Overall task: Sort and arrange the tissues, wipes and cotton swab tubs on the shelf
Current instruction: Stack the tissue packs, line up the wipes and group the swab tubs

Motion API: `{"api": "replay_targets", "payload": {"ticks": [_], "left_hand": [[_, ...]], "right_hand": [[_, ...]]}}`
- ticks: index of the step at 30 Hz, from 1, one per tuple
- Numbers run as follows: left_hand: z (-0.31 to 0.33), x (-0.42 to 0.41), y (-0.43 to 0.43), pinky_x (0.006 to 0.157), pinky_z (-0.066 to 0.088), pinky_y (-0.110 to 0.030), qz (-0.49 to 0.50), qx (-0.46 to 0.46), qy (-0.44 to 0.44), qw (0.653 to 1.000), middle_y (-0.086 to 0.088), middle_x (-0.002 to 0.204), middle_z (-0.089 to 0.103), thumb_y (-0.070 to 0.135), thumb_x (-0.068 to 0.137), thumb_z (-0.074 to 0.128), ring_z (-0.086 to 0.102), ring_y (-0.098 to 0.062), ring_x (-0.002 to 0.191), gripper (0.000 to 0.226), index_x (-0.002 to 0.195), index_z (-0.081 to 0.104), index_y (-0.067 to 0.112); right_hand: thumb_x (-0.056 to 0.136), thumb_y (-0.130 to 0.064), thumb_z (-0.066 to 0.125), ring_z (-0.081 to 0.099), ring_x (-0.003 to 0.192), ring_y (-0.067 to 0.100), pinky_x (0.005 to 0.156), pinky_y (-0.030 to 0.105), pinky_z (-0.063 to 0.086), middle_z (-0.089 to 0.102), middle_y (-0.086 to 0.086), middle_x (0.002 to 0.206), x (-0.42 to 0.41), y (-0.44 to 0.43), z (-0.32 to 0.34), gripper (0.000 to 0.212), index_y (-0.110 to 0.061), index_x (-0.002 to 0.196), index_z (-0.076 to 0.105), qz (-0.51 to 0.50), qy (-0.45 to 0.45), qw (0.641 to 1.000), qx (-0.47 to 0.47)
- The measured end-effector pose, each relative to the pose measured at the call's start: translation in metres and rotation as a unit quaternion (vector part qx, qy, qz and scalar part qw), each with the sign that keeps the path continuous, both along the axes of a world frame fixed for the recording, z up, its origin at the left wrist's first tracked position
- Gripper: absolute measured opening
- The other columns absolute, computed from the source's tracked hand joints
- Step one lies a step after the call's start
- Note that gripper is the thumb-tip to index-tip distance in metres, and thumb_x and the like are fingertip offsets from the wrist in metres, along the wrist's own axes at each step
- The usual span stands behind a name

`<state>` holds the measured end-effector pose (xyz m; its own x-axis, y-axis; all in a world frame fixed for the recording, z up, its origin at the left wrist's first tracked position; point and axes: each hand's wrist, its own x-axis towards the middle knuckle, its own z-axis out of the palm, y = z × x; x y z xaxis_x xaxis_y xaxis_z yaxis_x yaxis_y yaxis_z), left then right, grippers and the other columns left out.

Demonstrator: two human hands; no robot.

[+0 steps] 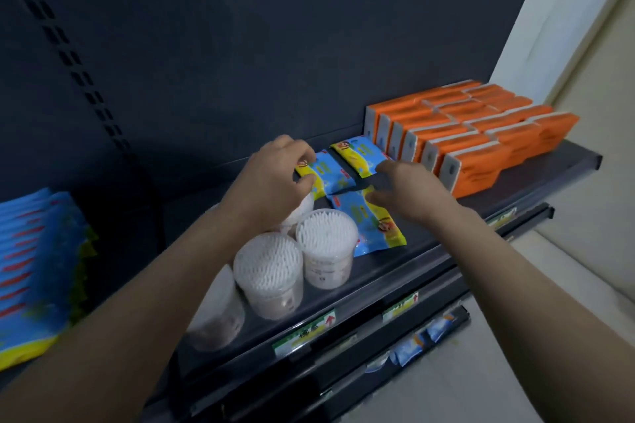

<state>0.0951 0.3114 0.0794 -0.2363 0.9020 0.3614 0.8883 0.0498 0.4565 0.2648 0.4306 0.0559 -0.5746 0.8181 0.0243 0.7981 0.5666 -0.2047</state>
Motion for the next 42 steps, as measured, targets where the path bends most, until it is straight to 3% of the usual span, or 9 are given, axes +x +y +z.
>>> {"api": "replay_targets", "payload": {"ticks": [3,9,17,21,25,31,36,40,42], "left_hand": [[-0.003,-0.012,0.022,0.090,0.042,-0.038,-0.014,-0.017,0.003,1.000,-0.003,0.100,0.057,0.014,0.081,0.063,0.054,-0.022,0.098,0.020,0.101,0.063,0.013],[-0.010,-0.033,0.050,0.087,0.043,-0.036,-0.032,-0.060,0.023,0.997,0.002,0.093,0.053,0.016,0.080,0.065,0.054,-0.021,0.094,0.020,0.100,0.063,0.014],[-0.023,-0.055,0.089,0.092,0.044,-0.032,-0.037,-0.185,0.014,0.982,-0.003,0.107,0.056,0.014,0.079,0.068,0.054,-0.017,0.099,0.033,0.111,0.063,0.014],[-0.031,-0.062,0.117,0.088,0.044,-0.031,-0.029,-0.252,0.065,0.965,-0.007,0.115,0.059,0.013,0.076,0.070,0.055,-0.022,0.101,0.039,0.113,0.060,0.012],[-0.040,-0.064,0.148,0.089,0.040,-0.025,-0.015,-0.337,0.081,0.938,-0.005,0.129,0.053,0.017,0.075,0.073,0.053,-0.023,0.113,0.059,0.129,0.050,0.017],[-0.054,-0.064,0.184,0.096,0.041,-0.031,0.013,-0.417,0.039,0.908,-0.003,0.137,0.045,0.032,0.065,0.081,0.048,-0.022,0.118,0.086,0.137,0.035,0.016],[-0.056,-0.055,0.196,0.103,0.036,-0.033,0.038,-0.449,0.093,0.888,-0.008,0.142,0.034,0.045,0.059,0.082,0.038,-0.027,0.129,0.105,0.143,0.025,0.018],[-0.056,-0.059,0.191,0.108,0.033,-0.034,0.064,-0.475,0.048,0.877,-0.008,0.150,0.024,0.046,0.057,0.083,0.030,-0.027,0.136,0.119,0.148,0.010,0.025],[-0.053,-0.060,0.186,0.100,0.039,-0.031,0.071,-0.462,0.025,0.883,-0.005,0.143,0.035,0.039,0.059,0.084,0.039,-0.024,0.128,0.111,0.146,0.017,0.023]], "right_hand": [[0.082,-0.039,0.068,0.056,0.107,0.032,0.077,0.036,0.047,0.061,0.013,0.113,-0.013,0.018,-0.011,0.051,-0.012,0.122,0.051,0.017,-0.049,0.997,-0.063],[0.072,-0.035,0.079,0.025,0.140,0.029,0.109,0.044,0.034,0.030,0.006,0.152,-0.036,0.039,-0.019,0.093,-0.031,0.148,0.025,0.076,-0.149,0.967,-0.194],[0.069,-0.041,0.080,0.024,0.138,0.029,0.106,0.043,0.037,0.032,0.006,0.145,-0.045,0.062,-0.015,0.097,-0.028,0.147,0.025,0.125,-0.253,0.938,-0.200],[0.071,-0.033,0.080,0.051,0.120,0.024,0.097,0.033,0.045,0.052,0.003,0.134,-0.042,0.084,0.005,0.073,-0.018,0.134,0.048,0.153,-0.177,0.950,-0.207],[0.074,-0.026,0.078,0.051,0.122,0.024,0.096,0.029,0.041,0.055,0.002,0.124,-0.036,0.109,0.031,0.071,-0.017,0.136,0.045,0.148,-0.079,0.972,-0.164],[0.079,-0.009,0.068,0.057,0.100,0.024,0.081,0.031,0.048,0.059,0.012,0.117,-0.031,0.140,0.048,0.077,-0.028,0.143,0.031,0.166,0.043,0.981,-0.095],[0.076,0.000,0.063,0.044,0.060,0.006,0.050,0.012,0.038,0.052,-0.002,0.082,-0.032,0.159,0.046,0.070,-0.030,0.134,0.041,0.167,0.101,0.977,-0.083],[0.072,-0.002,0.064,0.050,0.076,0.017,0.054,0.019,0.033,0.058,0.002,0.086,-0.036,0.168,0.046,0.039,-0.017,0.107,0.060,0.158,0.152,0.974,-0.057],[0.072,0.000,0.064,0.050,0.078,0.017,0.055,0.018,0.031,0.057,0.001,0.086,-0.039,0.169,0.048,0.033,-0.014,0.101,0.062,0.162,0.175,0.969,-0.057]]}}
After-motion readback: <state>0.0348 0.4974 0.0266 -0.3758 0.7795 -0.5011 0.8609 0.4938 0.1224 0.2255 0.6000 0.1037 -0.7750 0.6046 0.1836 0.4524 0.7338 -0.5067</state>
